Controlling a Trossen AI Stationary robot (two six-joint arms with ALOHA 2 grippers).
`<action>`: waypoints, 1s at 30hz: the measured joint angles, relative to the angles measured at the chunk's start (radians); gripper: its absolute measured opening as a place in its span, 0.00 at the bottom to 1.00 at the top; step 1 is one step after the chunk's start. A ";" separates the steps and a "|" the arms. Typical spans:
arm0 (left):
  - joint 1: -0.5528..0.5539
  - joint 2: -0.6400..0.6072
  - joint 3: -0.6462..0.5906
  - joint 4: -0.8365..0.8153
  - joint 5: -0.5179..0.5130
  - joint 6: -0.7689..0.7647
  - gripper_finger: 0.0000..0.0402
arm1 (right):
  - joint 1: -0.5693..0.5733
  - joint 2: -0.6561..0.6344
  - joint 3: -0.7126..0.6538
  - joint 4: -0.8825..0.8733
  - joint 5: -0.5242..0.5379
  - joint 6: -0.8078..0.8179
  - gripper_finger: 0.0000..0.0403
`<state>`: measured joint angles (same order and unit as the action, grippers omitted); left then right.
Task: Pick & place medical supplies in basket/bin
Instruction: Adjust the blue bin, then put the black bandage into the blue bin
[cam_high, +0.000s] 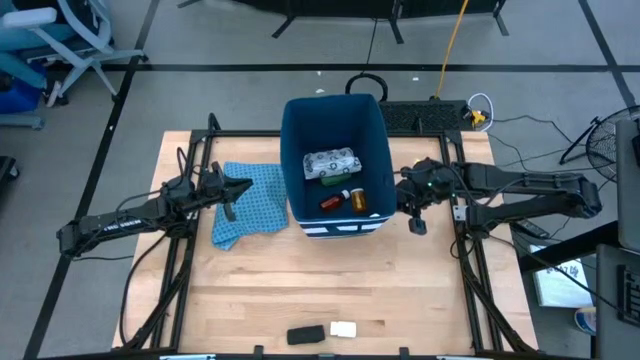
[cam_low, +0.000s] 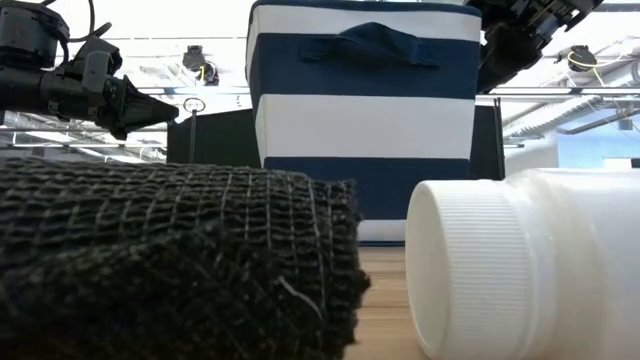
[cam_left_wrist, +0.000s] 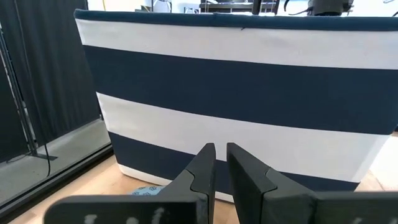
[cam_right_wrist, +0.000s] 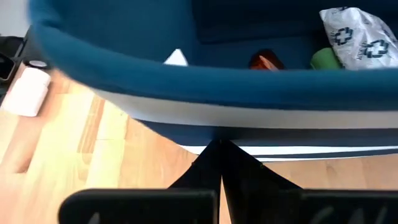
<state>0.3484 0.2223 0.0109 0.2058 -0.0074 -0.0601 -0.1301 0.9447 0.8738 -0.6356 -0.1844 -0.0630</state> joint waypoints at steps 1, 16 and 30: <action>0.000 0.000 0.000 0.000 0.000 0.000 0.10 | 0.006 0.000 0.000 0.000 0.000 0.002 0.00; 0.000 0.000 0.000 0.000 0.000 0.000 0.10 | 0.104 0.063 0.000 0.061 -0.003 -0.009 0.00; 0.000 0.000 0.000 0.000 -0.001 0.000 0.10 | 0.106 0.042 0.000 -0.015 -0.003 -0.064 0.00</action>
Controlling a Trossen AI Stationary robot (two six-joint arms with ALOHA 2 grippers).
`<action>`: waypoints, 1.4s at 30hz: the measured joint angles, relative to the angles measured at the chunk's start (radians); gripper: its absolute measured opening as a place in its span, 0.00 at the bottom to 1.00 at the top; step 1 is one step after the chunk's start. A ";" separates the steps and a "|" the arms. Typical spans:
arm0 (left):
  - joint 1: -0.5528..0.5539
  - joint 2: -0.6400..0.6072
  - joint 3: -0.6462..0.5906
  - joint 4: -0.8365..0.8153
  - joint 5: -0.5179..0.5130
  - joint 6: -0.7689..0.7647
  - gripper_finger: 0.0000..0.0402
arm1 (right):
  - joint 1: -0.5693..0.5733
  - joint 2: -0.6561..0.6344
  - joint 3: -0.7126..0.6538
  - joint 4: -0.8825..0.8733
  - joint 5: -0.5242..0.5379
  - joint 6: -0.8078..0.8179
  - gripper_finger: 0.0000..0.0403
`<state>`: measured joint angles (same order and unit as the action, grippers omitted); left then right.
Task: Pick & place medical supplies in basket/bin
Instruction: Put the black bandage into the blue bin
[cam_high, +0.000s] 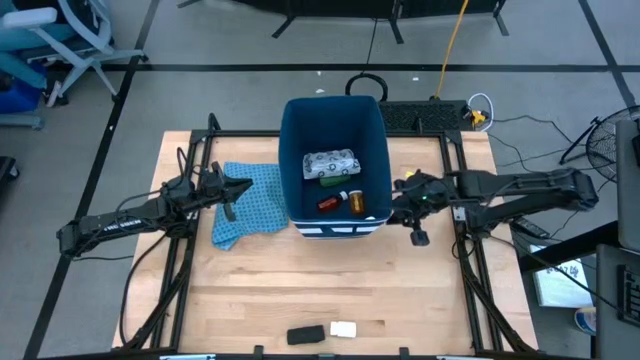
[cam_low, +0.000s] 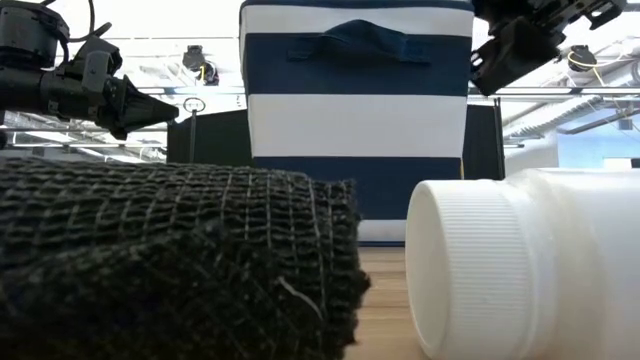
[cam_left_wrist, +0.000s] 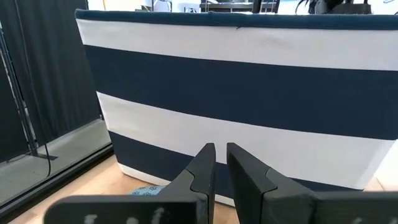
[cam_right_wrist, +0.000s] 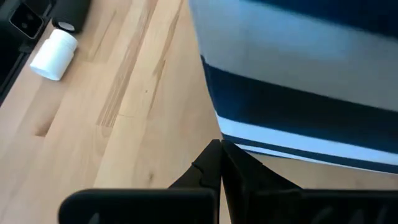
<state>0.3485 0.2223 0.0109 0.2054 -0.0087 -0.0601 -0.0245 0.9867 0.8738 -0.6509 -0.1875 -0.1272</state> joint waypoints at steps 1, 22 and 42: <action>0.000 0.000 0.000 0.000 0.000 0.000 0.10 | -0.004 -0.023 0.000 -0.012 0.000 -0.007 0.00; 0.000 0.000 0.000 0.000 0.000 -0.049 0.10 | 0.086 -0.503 -0.377 0.448 -0.075 0.138 0.00; 0.000 0.000 0.000 -0.002 -0.001 -0.053 0.10 | 0.086 -0.642 -0.767 1.049 -0.052 0.087 0.00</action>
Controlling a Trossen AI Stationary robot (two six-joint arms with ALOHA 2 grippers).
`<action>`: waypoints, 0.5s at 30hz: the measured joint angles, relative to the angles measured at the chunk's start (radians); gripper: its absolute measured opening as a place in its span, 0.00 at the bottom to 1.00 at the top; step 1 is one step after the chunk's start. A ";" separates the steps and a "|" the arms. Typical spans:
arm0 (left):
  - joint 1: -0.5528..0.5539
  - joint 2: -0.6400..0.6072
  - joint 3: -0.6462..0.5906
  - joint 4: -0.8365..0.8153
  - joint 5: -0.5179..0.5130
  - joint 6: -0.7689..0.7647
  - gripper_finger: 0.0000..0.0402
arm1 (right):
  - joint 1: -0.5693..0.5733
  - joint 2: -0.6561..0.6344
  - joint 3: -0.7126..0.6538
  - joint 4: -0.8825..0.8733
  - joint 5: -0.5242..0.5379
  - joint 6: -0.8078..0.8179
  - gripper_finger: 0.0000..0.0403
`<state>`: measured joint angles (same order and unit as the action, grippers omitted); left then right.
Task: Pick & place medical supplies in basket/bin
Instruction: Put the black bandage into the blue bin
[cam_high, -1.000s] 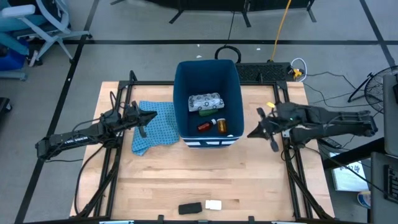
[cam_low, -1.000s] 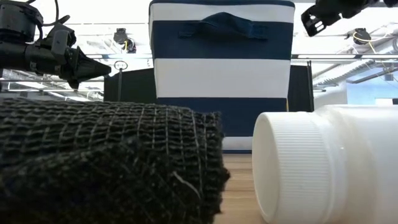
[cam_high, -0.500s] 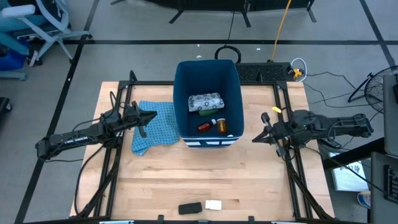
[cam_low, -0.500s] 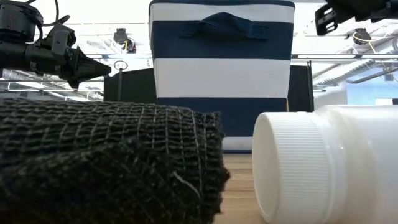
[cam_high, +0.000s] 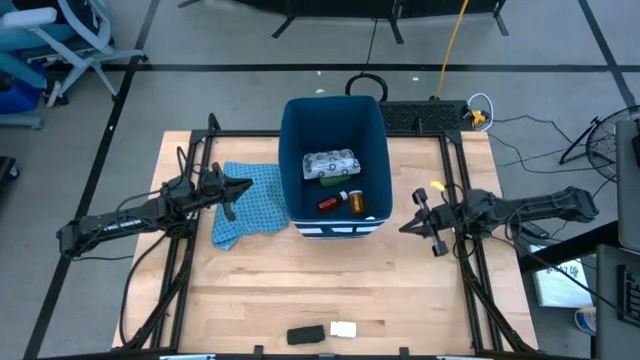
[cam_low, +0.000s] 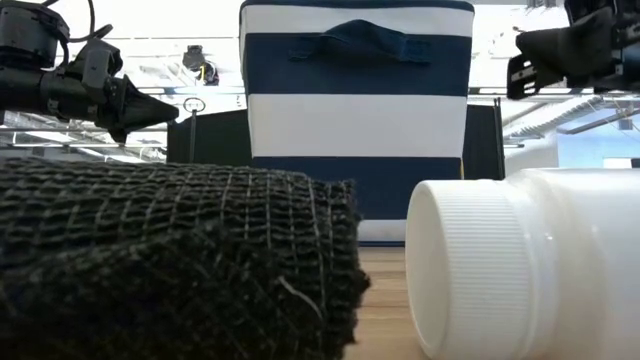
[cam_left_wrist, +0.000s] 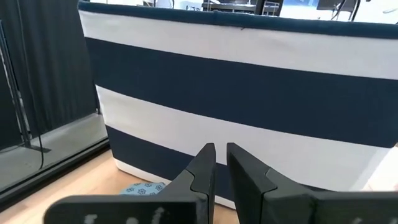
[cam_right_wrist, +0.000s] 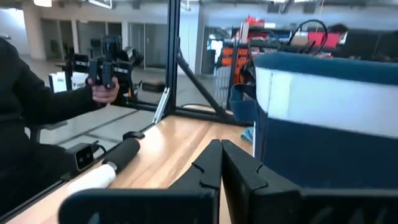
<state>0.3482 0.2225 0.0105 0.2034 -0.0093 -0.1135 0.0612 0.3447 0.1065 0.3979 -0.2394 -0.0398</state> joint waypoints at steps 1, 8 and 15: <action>0.000 0.000 0.000 -0.002 0.000 0.000 0.10 | 0.000 0.000 -0.018 0.032 0.000 0.001 0.00; -0.001 0.000 0.000 -0.051 0.015 0.037 0.10 | -0.013 0.000 -0.067 0.089 0.001 -0.008 0.00; -0.013 0.000 0.006 -0.022 0.170 -0.020 0.10 | -0.015 0.001 -0.069 0.099 0.000 -0.023 0.00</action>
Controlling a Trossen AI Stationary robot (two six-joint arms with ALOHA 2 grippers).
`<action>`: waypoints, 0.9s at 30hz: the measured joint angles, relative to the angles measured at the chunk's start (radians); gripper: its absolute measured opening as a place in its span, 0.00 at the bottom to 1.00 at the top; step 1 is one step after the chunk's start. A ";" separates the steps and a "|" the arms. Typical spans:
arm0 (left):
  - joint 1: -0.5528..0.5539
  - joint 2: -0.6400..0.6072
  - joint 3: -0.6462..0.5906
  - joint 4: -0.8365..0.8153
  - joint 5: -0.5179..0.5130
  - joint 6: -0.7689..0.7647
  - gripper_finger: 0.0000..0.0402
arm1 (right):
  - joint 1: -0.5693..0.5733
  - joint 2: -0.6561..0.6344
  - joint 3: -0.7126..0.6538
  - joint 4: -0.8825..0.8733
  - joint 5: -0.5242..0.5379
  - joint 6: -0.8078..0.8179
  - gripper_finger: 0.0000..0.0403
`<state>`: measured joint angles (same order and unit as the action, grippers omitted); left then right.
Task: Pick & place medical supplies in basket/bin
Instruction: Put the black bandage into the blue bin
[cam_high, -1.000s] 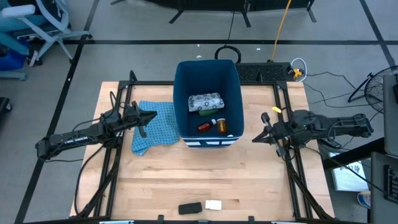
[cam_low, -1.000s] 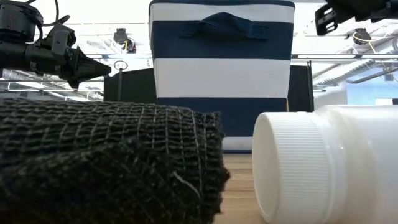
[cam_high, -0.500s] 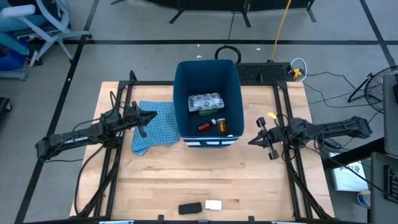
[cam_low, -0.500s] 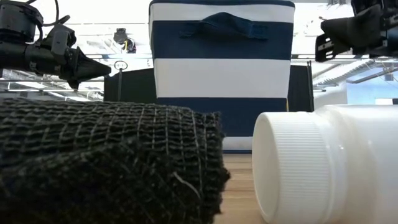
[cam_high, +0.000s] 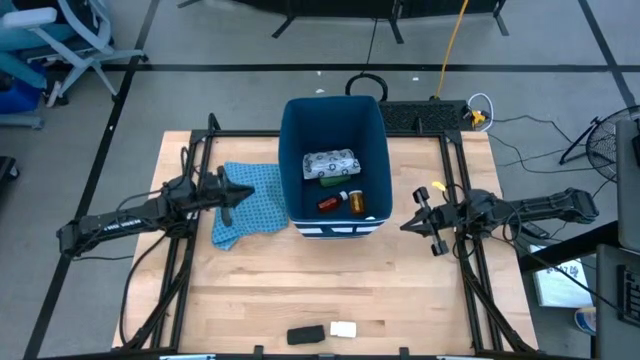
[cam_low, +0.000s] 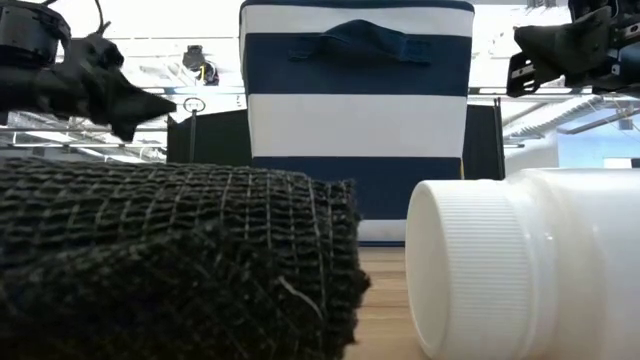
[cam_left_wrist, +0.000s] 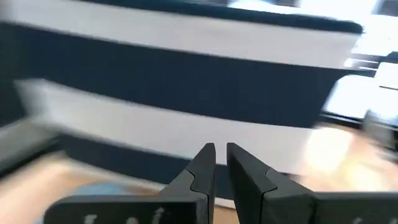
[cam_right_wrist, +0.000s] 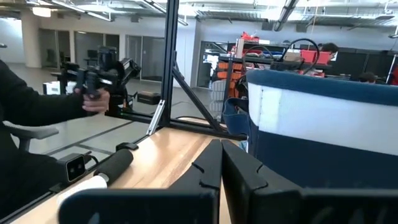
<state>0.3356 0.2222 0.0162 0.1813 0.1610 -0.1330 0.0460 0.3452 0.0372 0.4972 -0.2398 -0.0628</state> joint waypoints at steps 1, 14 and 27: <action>-0.017 0.001 0.007 -0.001 0.063 0.004 0.10 | 0.000 0.000 0.000 0.000 0.001 -0.001 0.00; -0.606 0.393 0.328 -0.044 -0.332 -0.018 0.10 | 0.000 0.000 -0.002 0.008 0.004 -0.021 0.00; -0.964 1.097 0.930 -0.412 -0.796 -0.184 0.13 | 0.000 0.000 -0.003 0.008 0.005 0.092 0.00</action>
<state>-0.6286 1.3194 0.9465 -0.2310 -0.6353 -0.3172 0.0460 0.3450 0.0345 0.5049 -0.2344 0.0290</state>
